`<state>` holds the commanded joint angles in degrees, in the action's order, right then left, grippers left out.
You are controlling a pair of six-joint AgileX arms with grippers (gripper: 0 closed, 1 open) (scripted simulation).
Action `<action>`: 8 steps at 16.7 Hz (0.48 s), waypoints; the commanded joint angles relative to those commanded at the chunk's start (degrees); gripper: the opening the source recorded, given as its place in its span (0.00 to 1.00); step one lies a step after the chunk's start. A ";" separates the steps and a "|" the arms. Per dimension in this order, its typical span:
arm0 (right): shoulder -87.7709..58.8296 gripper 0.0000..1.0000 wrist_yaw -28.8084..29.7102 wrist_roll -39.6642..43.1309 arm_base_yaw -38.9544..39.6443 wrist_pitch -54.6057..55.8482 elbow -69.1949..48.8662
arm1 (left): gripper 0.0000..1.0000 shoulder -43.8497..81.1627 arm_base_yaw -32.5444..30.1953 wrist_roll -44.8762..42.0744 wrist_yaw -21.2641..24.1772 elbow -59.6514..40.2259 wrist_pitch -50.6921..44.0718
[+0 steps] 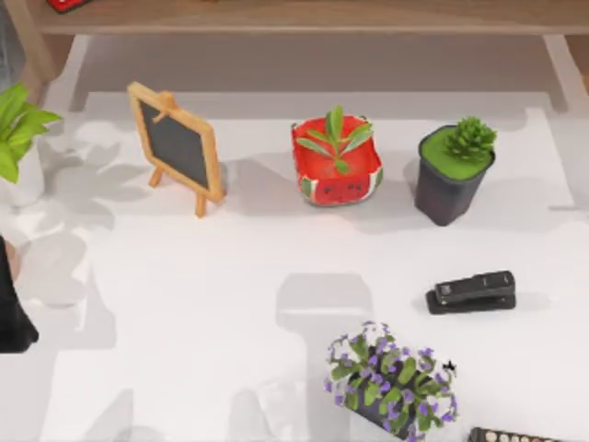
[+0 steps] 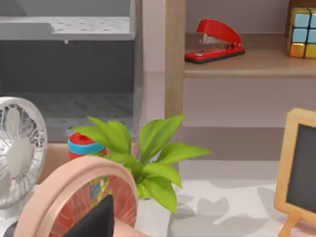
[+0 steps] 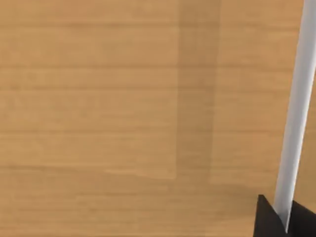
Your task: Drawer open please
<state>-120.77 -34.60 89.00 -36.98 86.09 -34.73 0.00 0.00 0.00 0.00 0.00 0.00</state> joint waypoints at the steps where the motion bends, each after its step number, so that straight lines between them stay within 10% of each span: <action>1: 0.69 0.00 -1.07 0.03 -1.01 1.21 1.76 | 1.00 0.00 0.00 0.00 0.00 0.00 0.00; 8: 2.64 0.00 -4.07 -0.11 -3.79 4.45 6.95 | 1.00 0.00 0.00 0.00 0.00 0.00 0.00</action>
<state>-118.13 -38.67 88.89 -40.77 90.54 -27.78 0.00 0.00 0.00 0.00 0.00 0.00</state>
